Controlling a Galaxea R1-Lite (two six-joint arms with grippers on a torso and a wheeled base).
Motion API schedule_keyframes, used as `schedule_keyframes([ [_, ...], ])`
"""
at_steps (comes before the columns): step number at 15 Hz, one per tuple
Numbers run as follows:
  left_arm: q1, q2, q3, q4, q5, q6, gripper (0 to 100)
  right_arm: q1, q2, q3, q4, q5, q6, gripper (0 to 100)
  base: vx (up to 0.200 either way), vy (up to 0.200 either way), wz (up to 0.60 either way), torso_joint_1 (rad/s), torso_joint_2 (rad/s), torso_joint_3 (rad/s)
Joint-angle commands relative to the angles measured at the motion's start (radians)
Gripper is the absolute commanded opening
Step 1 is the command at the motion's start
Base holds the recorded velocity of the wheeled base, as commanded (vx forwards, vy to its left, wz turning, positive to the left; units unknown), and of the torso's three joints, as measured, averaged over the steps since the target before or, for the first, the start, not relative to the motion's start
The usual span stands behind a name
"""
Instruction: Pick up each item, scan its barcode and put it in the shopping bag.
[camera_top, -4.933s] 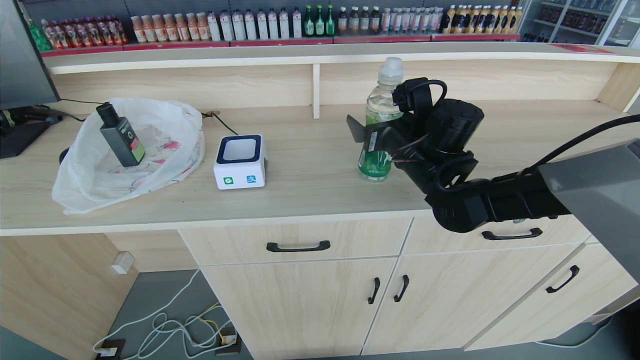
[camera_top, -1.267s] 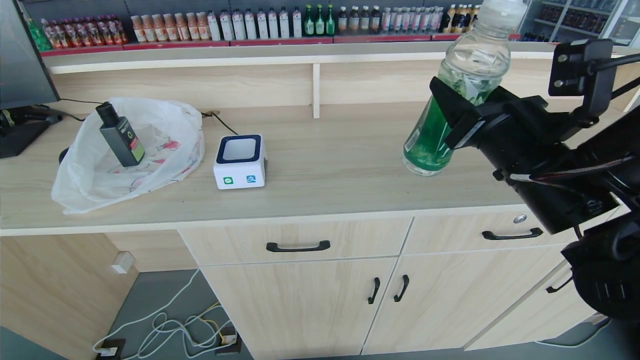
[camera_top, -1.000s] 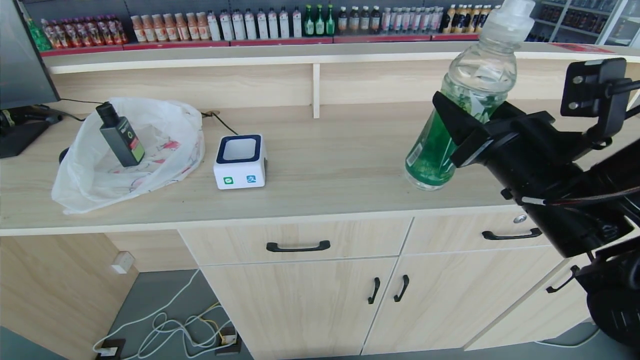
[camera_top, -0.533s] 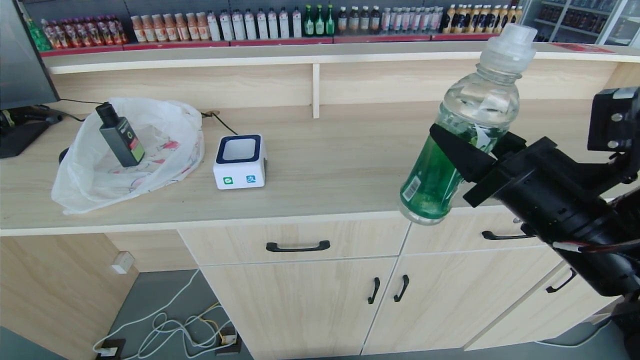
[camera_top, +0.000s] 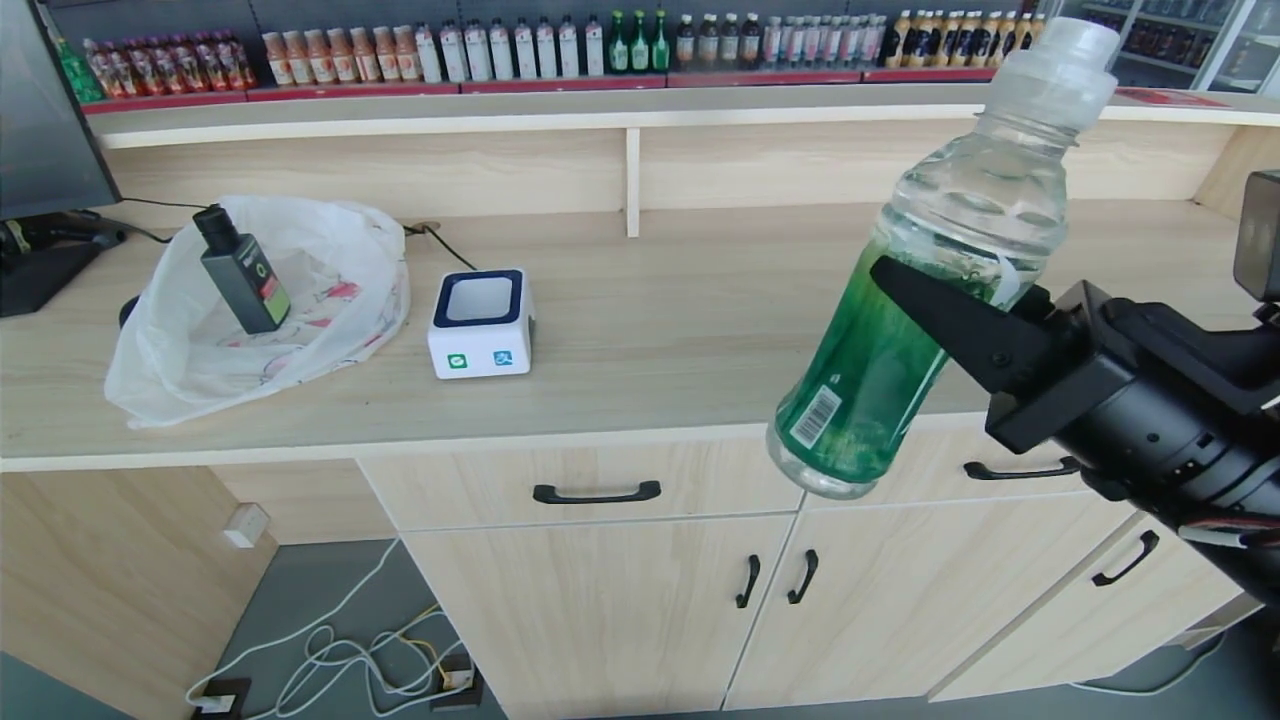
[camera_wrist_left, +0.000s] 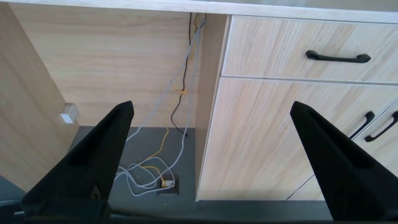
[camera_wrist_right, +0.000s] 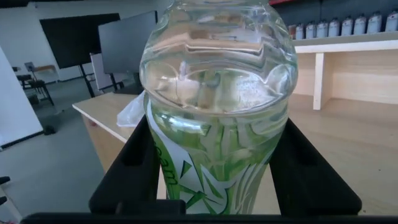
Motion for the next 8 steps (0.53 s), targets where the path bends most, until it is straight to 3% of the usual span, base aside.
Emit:
schedule_keyframes([
  [1, 0.000, 0.000, 0.000, 0.000, 0.000, 0.000, 100, 0.001, -0.007, 0.009, -0.002, 0.003, 0.052, 0, 0.000, 0.000, 0.00, 0.000, 0.00, 0.000],
  [8, 0.000, 0.000, 0.000, 0.000, 0.000, 0.000, 100, 0.056, -0.045, 0.122, -0.059, 0.003, 0.210, 0, 0.000, 0.000, 0.00, 0.000, 0.00, 0.000],
])
